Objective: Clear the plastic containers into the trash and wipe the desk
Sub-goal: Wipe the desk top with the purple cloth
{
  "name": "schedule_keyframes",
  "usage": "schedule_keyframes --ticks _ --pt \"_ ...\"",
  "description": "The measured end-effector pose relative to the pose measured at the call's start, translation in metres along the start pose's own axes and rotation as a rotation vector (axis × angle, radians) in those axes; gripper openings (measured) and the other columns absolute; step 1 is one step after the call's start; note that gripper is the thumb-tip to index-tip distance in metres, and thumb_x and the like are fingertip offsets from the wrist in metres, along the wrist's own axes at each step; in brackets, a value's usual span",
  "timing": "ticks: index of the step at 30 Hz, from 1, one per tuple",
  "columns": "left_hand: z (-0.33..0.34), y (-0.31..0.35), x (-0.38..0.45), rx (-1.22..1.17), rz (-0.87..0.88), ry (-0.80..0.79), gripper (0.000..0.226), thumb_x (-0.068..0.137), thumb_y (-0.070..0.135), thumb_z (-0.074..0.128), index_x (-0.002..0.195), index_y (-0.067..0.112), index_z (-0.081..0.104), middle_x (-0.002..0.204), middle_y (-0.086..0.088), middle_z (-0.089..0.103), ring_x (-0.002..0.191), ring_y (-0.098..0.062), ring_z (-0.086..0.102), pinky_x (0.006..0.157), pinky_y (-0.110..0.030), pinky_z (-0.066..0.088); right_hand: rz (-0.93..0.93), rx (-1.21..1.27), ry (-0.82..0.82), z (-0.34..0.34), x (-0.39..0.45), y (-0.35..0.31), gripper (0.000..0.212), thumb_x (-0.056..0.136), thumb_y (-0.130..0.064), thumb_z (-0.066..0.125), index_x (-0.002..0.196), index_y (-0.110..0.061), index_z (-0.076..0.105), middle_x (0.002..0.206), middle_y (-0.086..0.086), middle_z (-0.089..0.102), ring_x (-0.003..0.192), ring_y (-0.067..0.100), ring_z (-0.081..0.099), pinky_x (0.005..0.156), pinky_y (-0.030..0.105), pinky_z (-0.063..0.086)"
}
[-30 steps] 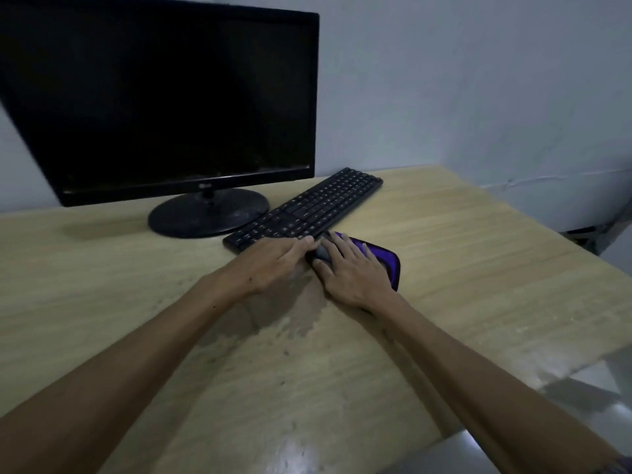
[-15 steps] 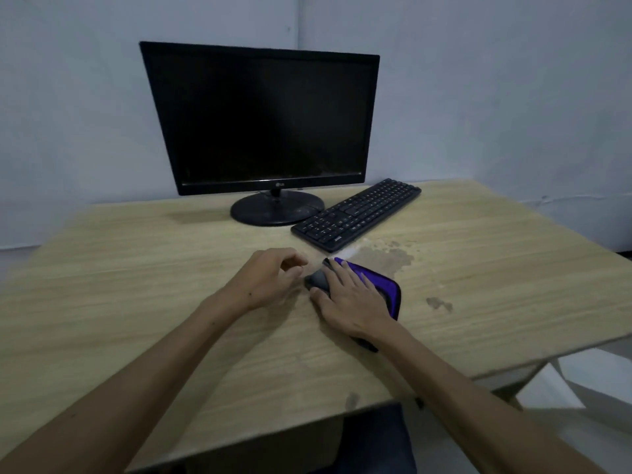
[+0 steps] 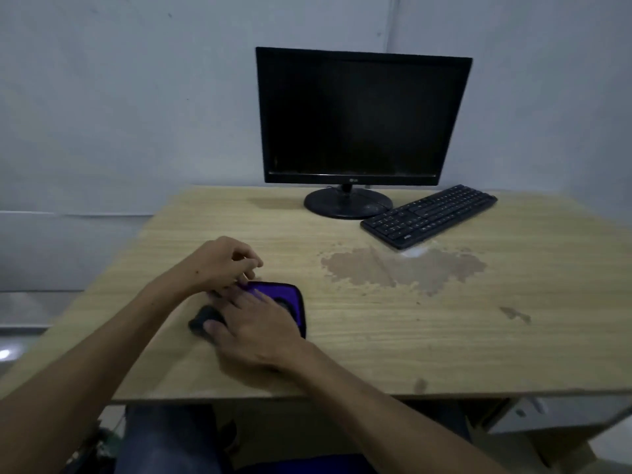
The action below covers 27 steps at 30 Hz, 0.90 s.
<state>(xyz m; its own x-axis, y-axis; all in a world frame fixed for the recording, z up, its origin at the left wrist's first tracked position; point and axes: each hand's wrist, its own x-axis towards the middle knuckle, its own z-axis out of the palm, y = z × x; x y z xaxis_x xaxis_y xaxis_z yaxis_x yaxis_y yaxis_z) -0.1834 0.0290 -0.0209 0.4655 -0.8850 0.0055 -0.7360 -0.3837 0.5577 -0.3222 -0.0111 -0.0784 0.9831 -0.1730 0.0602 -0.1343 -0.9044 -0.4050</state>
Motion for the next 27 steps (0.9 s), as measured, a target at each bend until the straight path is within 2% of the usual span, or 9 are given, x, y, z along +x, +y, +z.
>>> schedule_keyframes --ticks 3,6,11,14,17,21,23,25,27 --pt "-0.015 -0.03 -0.018 -0.016 -0.045 0.013 0.019 0.103 0.019 0.058 0.095 0.024 0.074 0.083 0.006 0.078 0.073 -0.003 0.073 0.064 -0.017 0.051 -0.201 -0.025 -0.061 0.012 0.014 -0.03 0.056 0.109 -0.048 0.032 0.159 -0.023 0.032 0.168 -0.002 0.025 0.155 0.015 0.017 0.126 0.044 0.01" --pt "-0.022 -0.051 -0.037 -0.091 -0.048 -0.018 0.02 0.103 0.015 0.057 0.098 0.017 0.076 0.082 0.001 0.08 0.077 -0.014 0.075 0.064 -0.016 0.052 -0.374 -0.057 -0.061 0.02 0.001 -0.035 0.048 0.109 -0.046 0.035 0.154 -0.029 0.043 0.167 -0.006 0.028 0.156 0.013 0.018 0.127 0.042 0.014" --pt "-0.019 -0.052 -0.045 -0.118 0.017 -0.025 0.017 0.101 0.014 0.062 0.103 0.015 0.078 0.083 0.001 0.079 0.081 -0.017 0.075 0.077 -0.023 0.057 -0.482 -0.097 -0.081 -0.003 -0.048 0.005 0.051 0.109 -0.044 0.042 0.158 -0.031 0.036 0.168 -0.009 0.025 0.156 0.008 0.013 0.127 0.033 0.013" --pt "-0.007 -0.031 -0.039 -0.135 0.087 -0.055 0.016 0.1 0.014 0.062 0.102 0.016 0.078 0.081 0.003 0.079 0.08 -0.014 0.074 0.077 -0.025 0.055 -0.361 -0.127 -0.101 -0.03 -0.077 0.045 0.052 0.109 -0.047 0.04 0.159 -0.038 0.031 0.169 -0.017 0.018 0.155 0.001 0.01 0.126 0.029 0.011" --pt "0.009 -0.007 -0.03 -0.151 0.141 -0.108 0.016 0.101 0.016 0.062 0.101 0.015 0.078 0.082 0.004 0.079 0.079 -0.012 0.074 0.077 -0.023 0.055 -0.131 -0.209 -0.087 -0.062 -0.108 0.095 0.054 0.107 -0.057 0.033 0.159 -0.046 0.022 0.168 -0.025 0.011 0.153 -0.006 0.008 0.126 0.03 0.014" --pt "0.03 0.022 -0.015 -0.141 0.19 -0.146 0.017 0.1 0.017 0.062 0.106 0.016 0.077 0.087 0.003 0.079 0.08 -0.008 0.074 0.079 -0.024 0.057 0.253 -0.102 0.122 -0.091 -0.135 0.149 0.078 0.094 -0.074 0.046 0.16 -0.046 0.014 0.167 -0.018 0.018 0.151 0.008 0.025 0.121 0.037 0.029" --pt "0.04 0.037 -0.007 -0.093 0.226 -0.121 0.017 0.1 0.022 0.063 0.112 0.019 0.076 0.092 0.007 0.076 0.08 -0.004 0.071 0.075 -0.019 0.053 0.407 -0.042 0.276 -0.105 -0.141 0.162 0.082 0.091 -0.07 0.056 0.158 -0.032 0.029 0.158 -0.007 0.039 0.14 0.013 0.04 0.112 0.034 0.038" --pt "0.05 0.051 0.001 -0.034 0.26 -0.092 0.023 0.099 0.029 0.065 0.12 0.022 0.072 0.099 0.009 0.071 0.086 -0.003 0.067 0.076 -0.02 0.049 0.42 -0.127 0.261 -0.118 -0.143 0.166 0.061 0.092 -0.061 0.062 0.138 -0.022 0.058 0.129 -0.001 0.063 0.113 0.013 0.056 0.093 0.028 0.046" --pt "0.062 0.064 0.009 -0.019 0.261 -0.087 0.034 0.099 0.035 0.065 0.129 0.02 0.068 0.107 0.005 0.07 0.095 -0.009 0.066 0.083 -0.024 0.05 0.369 -0.203 0.204 -0.122 -0.144 0.165 0.039 0.091 -0.05 0.07 0.114 -0.019 0.072 0.101 -0.002 0.069 0.091 0.014 0.059 0.079 0.029 0.047"
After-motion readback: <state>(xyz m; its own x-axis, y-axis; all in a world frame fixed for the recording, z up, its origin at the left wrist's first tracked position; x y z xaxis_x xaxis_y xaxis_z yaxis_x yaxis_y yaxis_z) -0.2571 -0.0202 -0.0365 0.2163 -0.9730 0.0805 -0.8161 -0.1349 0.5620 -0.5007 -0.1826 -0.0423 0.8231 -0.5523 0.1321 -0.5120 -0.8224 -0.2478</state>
